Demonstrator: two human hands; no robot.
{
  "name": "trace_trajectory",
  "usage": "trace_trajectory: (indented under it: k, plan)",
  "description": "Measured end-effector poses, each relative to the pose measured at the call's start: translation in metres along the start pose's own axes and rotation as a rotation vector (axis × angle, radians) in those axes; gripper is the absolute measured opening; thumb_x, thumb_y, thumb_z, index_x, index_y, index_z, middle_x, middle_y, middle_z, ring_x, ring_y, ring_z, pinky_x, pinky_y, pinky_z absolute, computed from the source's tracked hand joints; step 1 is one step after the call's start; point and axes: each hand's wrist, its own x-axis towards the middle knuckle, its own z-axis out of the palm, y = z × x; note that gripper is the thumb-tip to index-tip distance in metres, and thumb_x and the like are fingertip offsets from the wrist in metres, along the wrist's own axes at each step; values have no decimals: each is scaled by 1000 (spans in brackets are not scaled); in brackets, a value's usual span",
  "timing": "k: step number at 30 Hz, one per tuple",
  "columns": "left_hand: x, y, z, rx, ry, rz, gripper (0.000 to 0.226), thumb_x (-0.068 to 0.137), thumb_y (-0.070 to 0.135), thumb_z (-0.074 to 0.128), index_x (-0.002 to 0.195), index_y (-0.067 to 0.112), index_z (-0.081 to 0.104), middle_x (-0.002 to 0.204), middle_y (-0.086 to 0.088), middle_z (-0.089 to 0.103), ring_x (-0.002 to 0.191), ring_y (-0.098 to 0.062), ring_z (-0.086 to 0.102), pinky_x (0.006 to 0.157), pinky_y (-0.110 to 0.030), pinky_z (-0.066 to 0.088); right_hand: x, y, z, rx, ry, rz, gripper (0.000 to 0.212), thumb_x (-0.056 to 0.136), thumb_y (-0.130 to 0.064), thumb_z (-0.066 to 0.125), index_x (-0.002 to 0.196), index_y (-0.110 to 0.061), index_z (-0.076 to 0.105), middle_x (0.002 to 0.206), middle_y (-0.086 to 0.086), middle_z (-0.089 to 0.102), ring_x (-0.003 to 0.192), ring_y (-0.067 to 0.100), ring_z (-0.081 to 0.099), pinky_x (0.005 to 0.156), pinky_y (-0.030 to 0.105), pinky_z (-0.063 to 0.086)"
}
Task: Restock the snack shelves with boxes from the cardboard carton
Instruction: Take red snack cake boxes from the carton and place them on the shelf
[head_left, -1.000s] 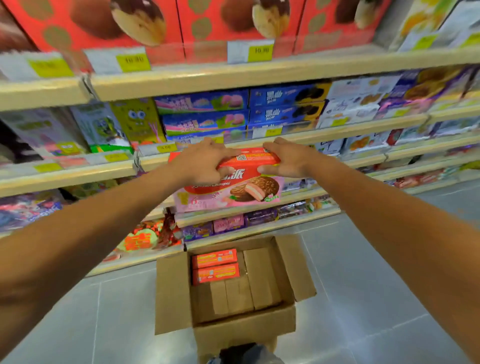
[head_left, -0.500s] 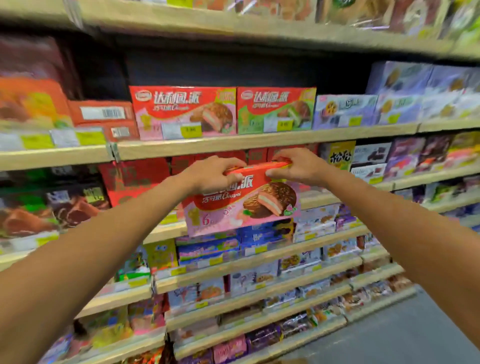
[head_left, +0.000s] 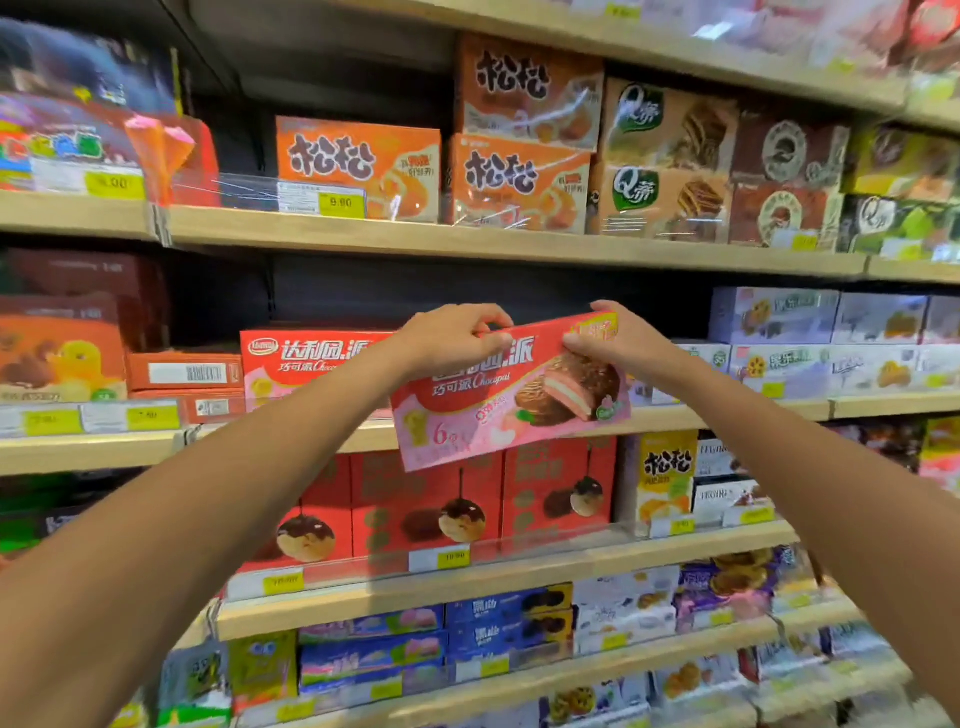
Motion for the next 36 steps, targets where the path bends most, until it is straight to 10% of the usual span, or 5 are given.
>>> trace_trajectory:
  k: [3, 14, 19, 26, 36]
  plan:
    - [18, 6, -1, 22, 52, -28, 33, 92, 54, 41, 121, 41, 50, 116, 10, 65, 100, -15, 63, 86, -34, 47, 10, 11, -12, -11, -108, -80, 11, 86, -18, 67, 95, -24, 63, 94, -7, 68, 84, 0, 66, 74, 14, 48]
    - [55, 8, 34, 413, 285, -108, 62, 86, 56, 51, 137, 22, 43, 136, -1, 51, 124, -23, 47, 99, -42, 42, 60, 93, -35, 140, 89, -48, 52, 73, -34, 80, 116, -14, 59, 109, 2, 68, 96, 11, 64, 73, 20, 46]
    - [50, -7, 51, 194, 239, -249, 77, 82, 43, 66, 145, 25, 26, 146, -5, 27, 135, -28, 26, 105, -48, 37, 73, 107, -31, 180, 94, -25, 54, 76, -29, 78, 121, -10, 55, 108, 1, 64, 88, 6, 61, 65, 15, 42]
    - [57, -11, 56, 92, 345, -265, 64, 84, 26, 67, 139, 19, 38, 137, -7, 39, 130, -26, 32, 107, -40, 34, 89, 115, -22, 245, 41, -96, 93, 84, -26, 70, 151, -25, 6, 122, -1, 53, 111, 14, 53, 91, 26, 40]
    - [58, -12, 59, 74, 402, -242, 59, 85, 26, 66, 138, 19, 38, 137, -3, 40, 130, -21, 34, 103, -35, 38, 94, 121, -23, 158, 140, -157, 67, 79, -34, 74, 134, -24, 35, 94, -13, 56, 98, 16, 58, 86, 30, 44]
